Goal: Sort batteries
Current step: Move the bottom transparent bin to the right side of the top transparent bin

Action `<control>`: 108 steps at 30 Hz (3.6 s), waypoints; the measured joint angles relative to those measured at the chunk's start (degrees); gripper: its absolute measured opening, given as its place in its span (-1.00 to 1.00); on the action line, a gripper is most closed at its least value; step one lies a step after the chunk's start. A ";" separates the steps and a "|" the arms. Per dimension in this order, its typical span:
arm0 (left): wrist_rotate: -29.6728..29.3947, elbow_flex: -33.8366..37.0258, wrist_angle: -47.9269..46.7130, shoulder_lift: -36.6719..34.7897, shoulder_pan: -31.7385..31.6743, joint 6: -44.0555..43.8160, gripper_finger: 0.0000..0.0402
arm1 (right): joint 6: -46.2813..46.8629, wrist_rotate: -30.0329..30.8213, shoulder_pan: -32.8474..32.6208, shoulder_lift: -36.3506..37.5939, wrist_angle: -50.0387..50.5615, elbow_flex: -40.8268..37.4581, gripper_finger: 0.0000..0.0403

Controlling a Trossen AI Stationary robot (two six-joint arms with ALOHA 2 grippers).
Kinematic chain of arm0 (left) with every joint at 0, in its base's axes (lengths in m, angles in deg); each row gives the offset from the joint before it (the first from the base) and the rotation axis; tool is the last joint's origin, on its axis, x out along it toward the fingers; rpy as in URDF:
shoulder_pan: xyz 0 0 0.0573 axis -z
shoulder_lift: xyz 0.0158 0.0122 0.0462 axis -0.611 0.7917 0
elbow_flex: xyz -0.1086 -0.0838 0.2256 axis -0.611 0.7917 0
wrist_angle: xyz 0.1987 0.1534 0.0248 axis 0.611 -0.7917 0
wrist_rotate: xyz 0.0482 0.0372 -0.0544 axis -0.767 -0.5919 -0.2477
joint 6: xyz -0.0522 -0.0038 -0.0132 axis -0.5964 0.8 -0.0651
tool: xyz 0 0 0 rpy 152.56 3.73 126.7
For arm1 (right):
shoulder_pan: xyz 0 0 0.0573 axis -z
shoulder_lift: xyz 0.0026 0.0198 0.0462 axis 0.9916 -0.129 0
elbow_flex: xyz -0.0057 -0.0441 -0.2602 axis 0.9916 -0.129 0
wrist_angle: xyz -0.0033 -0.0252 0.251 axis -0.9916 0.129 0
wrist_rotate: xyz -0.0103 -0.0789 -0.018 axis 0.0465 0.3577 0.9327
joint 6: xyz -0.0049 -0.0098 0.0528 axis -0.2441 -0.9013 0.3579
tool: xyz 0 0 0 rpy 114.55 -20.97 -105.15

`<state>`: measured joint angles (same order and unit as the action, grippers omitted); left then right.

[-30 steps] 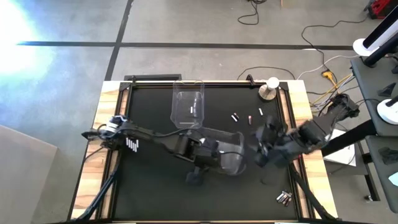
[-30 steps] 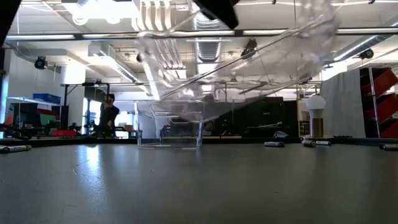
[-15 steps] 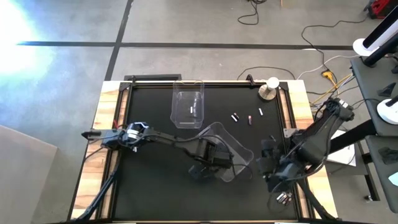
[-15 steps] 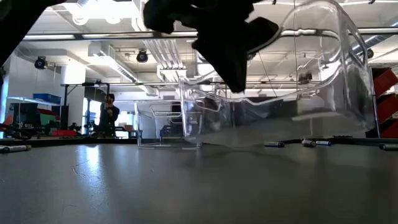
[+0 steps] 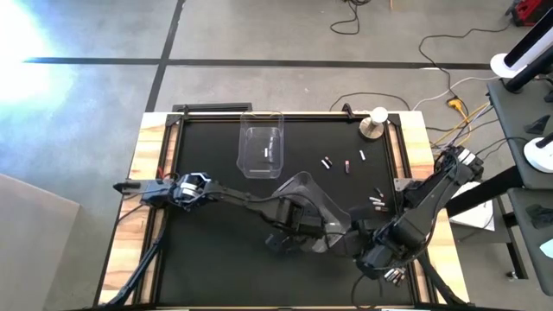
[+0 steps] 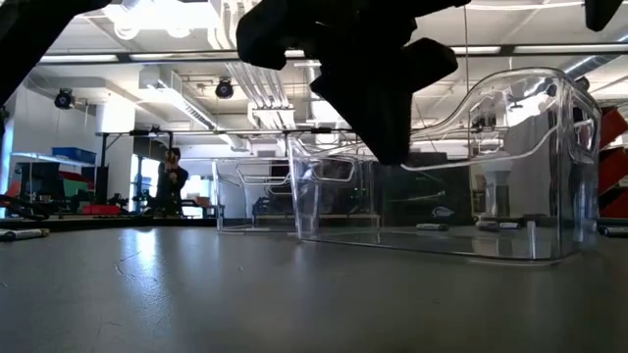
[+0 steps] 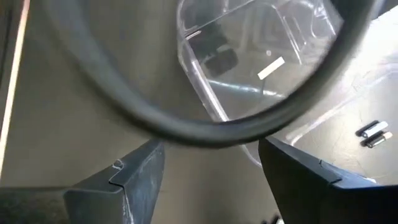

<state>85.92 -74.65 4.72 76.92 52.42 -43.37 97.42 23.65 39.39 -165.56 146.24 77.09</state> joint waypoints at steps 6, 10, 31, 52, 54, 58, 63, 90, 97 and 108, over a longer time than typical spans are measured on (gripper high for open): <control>0.80 -0.94 -1.13 -1.49 0.21 -3.68 -0.60 | -3.59 0.07 0.31 0.00 -2.79 -1.59 0.23; 0.80 -2.75 -5.14 -4.65 0.36 -8.15 -0.52 | -3.89 0.07 0.61 0.41 -5.92 -4.06 0.20; -12.51 24.47 -1.40 -26.39 7.44 -43.35 -0.49 | -20.93 -9.07 11.78 -1.43 -20.88 -14.28 -0.03; -28.19 62.49 26.65 -52.77 8.28 -61.09 -0.49 | -18.72 -13.91 11.70 -1.57 -17.84 -18.75 -0.89; -31.44 63.41 26.67 -54.80 8.00 -61.09 -0.49 | -18.64 -13.82 11.69 -1.57 -12.51 -15.92 -0.93; -35.55 64.17 26.34 -57.94 6.75 -61.07 -0.49 | -18.69 -13.96 11.80 -1.55 -2.57 -7.40 -0.94; -37.46 64.19 26.37 -60.28 4.44 -60.05 -0.49 | -19.91 -10.17 12.60 -1.42 1.29 1.87 -0.95; -37.21 64.19 15.02 -63.24 2.10 -63.25 -0.49 | -37.01 -0.58 40.89 -1.14 -13.17 -7.54 -0.95; -37.21 64.19 15.02 -63.43 2.10 -63.27 -0.49 | -36.53 -1.88 45.62 -1.11 -21.14 -11.31 -0.95; -37.19 64.19 15.02 -63.41 2.10 -64.60 -0.49 | -36.66 -3.70 47.61 -1.11 -31.17 -16.95 -0.94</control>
<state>48.74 -10.46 19.74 13.51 54.52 -107.98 60.76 19.95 87.00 -166.68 115.07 60.14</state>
